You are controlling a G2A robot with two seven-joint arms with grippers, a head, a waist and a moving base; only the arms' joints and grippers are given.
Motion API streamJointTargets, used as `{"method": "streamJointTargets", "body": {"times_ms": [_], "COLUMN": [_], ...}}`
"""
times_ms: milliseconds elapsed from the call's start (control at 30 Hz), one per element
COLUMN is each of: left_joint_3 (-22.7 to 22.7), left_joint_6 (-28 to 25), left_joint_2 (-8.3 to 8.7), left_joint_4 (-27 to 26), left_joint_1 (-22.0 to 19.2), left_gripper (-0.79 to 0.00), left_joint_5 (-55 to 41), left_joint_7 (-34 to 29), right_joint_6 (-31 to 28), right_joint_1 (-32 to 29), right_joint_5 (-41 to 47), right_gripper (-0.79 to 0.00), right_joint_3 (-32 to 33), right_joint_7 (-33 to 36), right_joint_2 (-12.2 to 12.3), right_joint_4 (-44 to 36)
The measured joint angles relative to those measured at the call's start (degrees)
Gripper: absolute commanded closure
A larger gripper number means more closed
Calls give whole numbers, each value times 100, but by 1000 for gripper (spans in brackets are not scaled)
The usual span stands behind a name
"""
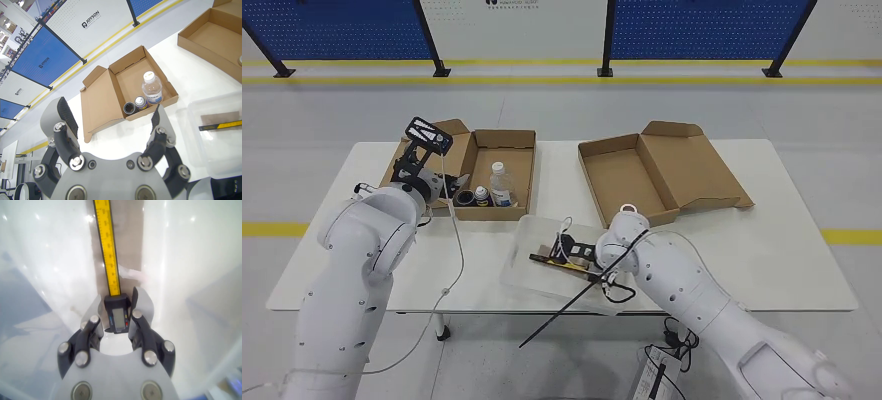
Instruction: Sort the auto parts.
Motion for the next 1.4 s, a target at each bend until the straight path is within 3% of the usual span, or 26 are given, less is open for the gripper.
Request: {"method": "streamJointTargets", "body": {"times_ms": [100,233,800,1400], "left_joint_3": [0,0,0,0], "left_joint_6": [0,0,0,0], "left_joint_2": [0,0,0,0], "left_joint_4": [0,0,0,0], "left_joint_1": [0,0,0,0], "left_gripper": [-785,-785,-785,-785], "left_joint_5": [0,0,0,0], "left_joint_7": [0,0,0,0], "right_joint_6": [15,23,4,-1019], "right_joint_1": [16,24,-77,-1086], "right_joint_5": [16,16,320,2026], "right_gripper": [-175,0,0,0], "right_joint_3": [-10,-18,329,1907], "right_joint_7": [-10,-14,-415,-1428], "right_joint_2": [-11,-18,63,571], "right_joint_4": [15,25,-221,-1172]}}
